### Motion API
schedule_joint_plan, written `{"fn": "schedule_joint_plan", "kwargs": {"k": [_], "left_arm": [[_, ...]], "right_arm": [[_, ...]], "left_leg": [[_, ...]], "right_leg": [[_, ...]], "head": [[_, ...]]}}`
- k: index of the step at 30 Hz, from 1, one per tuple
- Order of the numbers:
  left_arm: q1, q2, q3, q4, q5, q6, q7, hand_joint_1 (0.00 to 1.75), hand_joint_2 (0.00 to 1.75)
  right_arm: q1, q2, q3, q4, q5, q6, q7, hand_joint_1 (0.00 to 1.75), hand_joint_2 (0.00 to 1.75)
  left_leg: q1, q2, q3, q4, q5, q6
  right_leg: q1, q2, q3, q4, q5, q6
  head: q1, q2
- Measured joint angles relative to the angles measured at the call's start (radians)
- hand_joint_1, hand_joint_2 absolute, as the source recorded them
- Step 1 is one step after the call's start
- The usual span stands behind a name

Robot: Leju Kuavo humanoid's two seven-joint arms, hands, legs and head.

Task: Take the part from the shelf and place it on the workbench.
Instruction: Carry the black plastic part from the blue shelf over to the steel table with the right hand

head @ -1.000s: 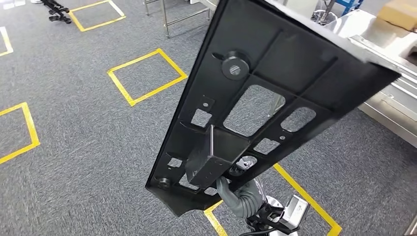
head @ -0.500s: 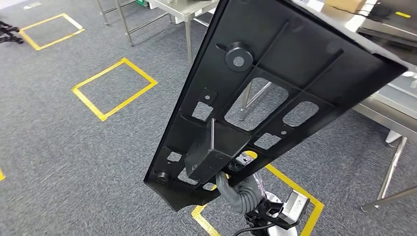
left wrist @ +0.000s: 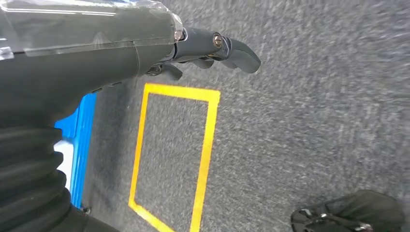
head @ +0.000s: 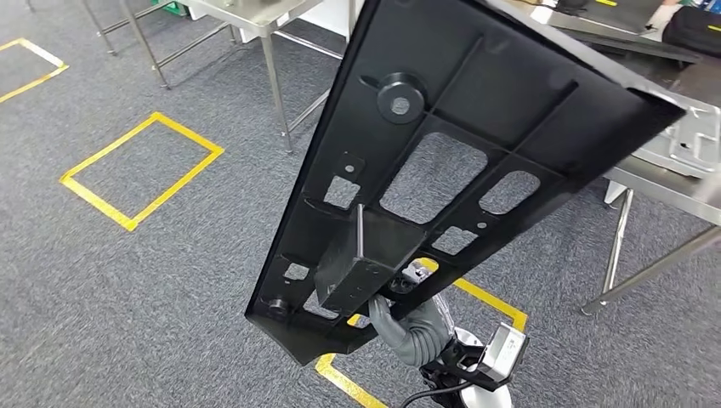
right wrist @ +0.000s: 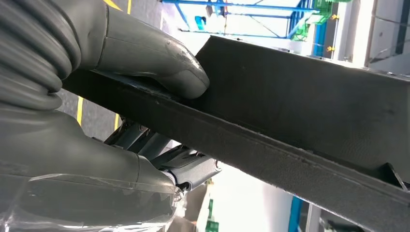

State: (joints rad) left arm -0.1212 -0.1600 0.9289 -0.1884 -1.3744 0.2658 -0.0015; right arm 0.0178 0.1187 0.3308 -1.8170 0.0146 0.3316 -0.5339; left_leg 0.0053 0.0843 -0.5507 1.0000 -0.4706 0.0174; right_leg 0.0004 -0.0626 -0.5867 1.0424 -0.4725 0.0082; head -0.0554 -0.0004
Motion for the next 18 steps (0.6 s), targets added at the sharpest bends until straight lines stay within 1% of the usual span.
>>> {"fn": "schedule_joint_plan", "kwargs": {"k": [1,2,3,4,5,6,7,8,9,10,11,12,13,14,15,16,17,18], "left_arm": [[0.000,0.000,0.000,0.000,0.000,0.000,0.002,0.00,1.75],[0.000,0.000,0.000,0.000,0.000,-0.001,0.003,0.00,1.75],[-0.001,0.000,0.000,0.000,0.000,-0.001,0.004,0.00,1.75],[-0.001,0.000,0.000,0.000,0.000,-0.001,0.005,0.00,1.75],[-0.001,0.000,0.000,0.000,0.000,-0.001,0.004,0.00,1.75],[0.000,0.000,0.000,0.000,0.000,-0.001,0.004,0.00,1.75],[0.003,0.001,0.000,0.000,0.000,-0.001,0.005,0.00,1.75],[0.006,0.001,0.000,0.000,0.000,-0.001,0.006,0.00,1.75],[0.009,0.002,0.000,0.000,0.000,-0.002,0.007,0.00,1.75],[0.013,0.002,0.001,0.000,0.000,-0.002,0.009,0.00,1.75],[0.015,0.003,0.001,0.000,-0.001,-0.003,0.009,0.00,1.75],[0.017,0.003,0.001,0.000,-0.001,-0.003,0.009,0.00,1.75],[0.018,0.004,0.001,0.000,-0.001,-0.003,0.008,0.00,1.75],[0.018,0.004,0.001,0.000,-0.001,-0.004,0.007,0.00,1.75],[0.018,0.005,0.001,0.000,0.000,-0.004,0.005,0.00,1.75],[0.017,0.005,0.001,0.000,-0.001,-0.004,0.003,0.00,1.75],[0.016,0.006,0.002,0.000,-0.002,-0.003,0.001,0.00,1.75],[0.014,0.006,0.002,0.000,-0.003,-0.003,0.000,0.00,1.75]], "right_arm": [[-0.002,0.001,0.000,0.000,0.000,0.000,0.002,1.75,1.75],[-0.002,0.003,0.000,0.000,0.000,0.000,0.004,1.75,1.75],[-0.002,0.004,0.000,0.000,0.000,0.000,0.006,1.75,1.75],[-0.001,0.004,-0.001,0.000,0.000,0.000,0.007,1.75,1.75],[-0.001,0.005,-0.001,0.000,0.000,0.000,0.008,1.75,1.75],[-0.002,0.006,-0.001,0.000,0.000,0.000,0.008,1.75,1.75],[-0.002,0.008,-0.001,0.000,0.000,0.000,0.008,1.75,1.75],[-0.003,0.009,-0.001,0.000,0.000,0.000,0.008,1.75,1.75],[-0.002,0.010,-0.001,0.001,0.000,0.000,0.009,1.75,1.75],[-0.001,0.010,-0.001,0.002,0.000,0.000,0.009,1.75,1.75],[0.000,0.011,-0.001,0.003,0.000,-0.001,0.009,1.75,1.75],[0.001,0.011,-0.001,0.004,0.000,-0.001,0.009,1.75,1.75],[0.001,0.011,-0.001,0.004,0.000,-0.001,0.009,1.75,1.75],[0.001,0.011,-0.001,0.004,0.000,0.000,0.009,1.75,1.75],[0.001,0.012,-0.001,0.005,0.000,0.000,0.009,1.75,1.75],[0.001,0.012,-0.001,0.006,0.000,0.001,0.009,1.75,1.75],[0.001,0.012,-0.001,0.008,0.000,0.001,0.008,1.75,1.75],[0.001,0.012,-0.002,0.008,0.000,0.001,0.007,1.75,1.75]], "left_leg": [[-0.002,0.009,0.002,0.001,-0.002,-0.005],[-0.003,0.018,0.004,0.000,-0.003,-0.010],[-0.003,0.029,0.006,-0.001,-0.004,-0.015],[-0.002,0.029,0.008,0.000,-0.007,-0.022],[-0.001,0.013,0.006,0.011,-0.018,-0.027],[0.000,-0.011,-0.006,0.042,-0.039,-0.033],[0.003,-0.041,-0.030,0.098,-0.071,-0.037],[0.004,-0.064,-0.062,0.169,-0.107,-0.040],[0.004,-0.074,-0.095,0.240,-0.135,-0.042],[0.005,-0.077,-0.118,0.286,-0.146,-0.044],[0.005,-0.078,-0.123,0.294,-0.136,-0.044],[0.006,-0.081,-0.107,0.256,-0.105,-0.043],[0.008,-0.091,-0.077,0.186,-0.064,-0.042],[0.011,-0.113,-0.044,0.114,-0.035,-0.039],[0.012,-0.131,-0.017,0.055,-0.014,-0.035],[0.013,-0.145,-0.003,0.024,-0.008,-0.031],[0.011,-0.149,0.000,0.016,-0.012,-0.025],[0.010,-0.140,0.000,0.013,-0.009,-0.018]], "right_leg": [[0.005,-0.013,0.016,-0.032,0.006,-0.005],[0.009,-0.012,0.018,-0.042,0.005,-0.008],[0.008,0.003,0.016,-0.043,0.008,-0.011],[0.005,0.014,0.017,-0.047,0.012,-0.015],[0.001,0.025,0.018,-0.051,0.016,-0.019],[-0.003,0.036,0.019,-0.056,0.020,-0.024],[-0.006,0.047,0.020,-0.057,0.023,-0.027],[-0.006,0.059,0.019,-0.057,0.024,-0.029],[-0.005,0.072,0.018,-0.056,0.024,-0.030],[-0.005,0.086,0.017,-0.054,0.024,-0.030],[-0.005,0.101,0.016,-0.052,0.024,-0.030],[-0.006,0.116,0.016,-0.049,0.023,-0.029],[-0.007,0.130,0.017,-0.045,0.022,-0.027],[-0.007,0.142,0.016,-0.041,0.020,-0.024],[-0.006,0.155,0.013,-0.037,0.019,-0.019],[-0.006,0.164,0.009,-0.034,0.019,-0.014],[-0.006,0.173,0.005,-0.033,0.021,-0.008],[-0.007,0.182,0.001,-0.034,0.023,0.000]], "head": [[0.000,0.000],[0.000,0.000],[0.000,0.000],[0.000,0.000],[0.000,0.000],[0.000,0.000],[0.000,0.000],[0.000,0.000],[0.000,0.000],[0.000,0.000],[0.000,0.000],[0.000,0.000],[0.000,0.000],[0.000,0.000],[0.000,0.000],[0.000,0.000],[0.000,0.000],[0.000,0.000]]}}
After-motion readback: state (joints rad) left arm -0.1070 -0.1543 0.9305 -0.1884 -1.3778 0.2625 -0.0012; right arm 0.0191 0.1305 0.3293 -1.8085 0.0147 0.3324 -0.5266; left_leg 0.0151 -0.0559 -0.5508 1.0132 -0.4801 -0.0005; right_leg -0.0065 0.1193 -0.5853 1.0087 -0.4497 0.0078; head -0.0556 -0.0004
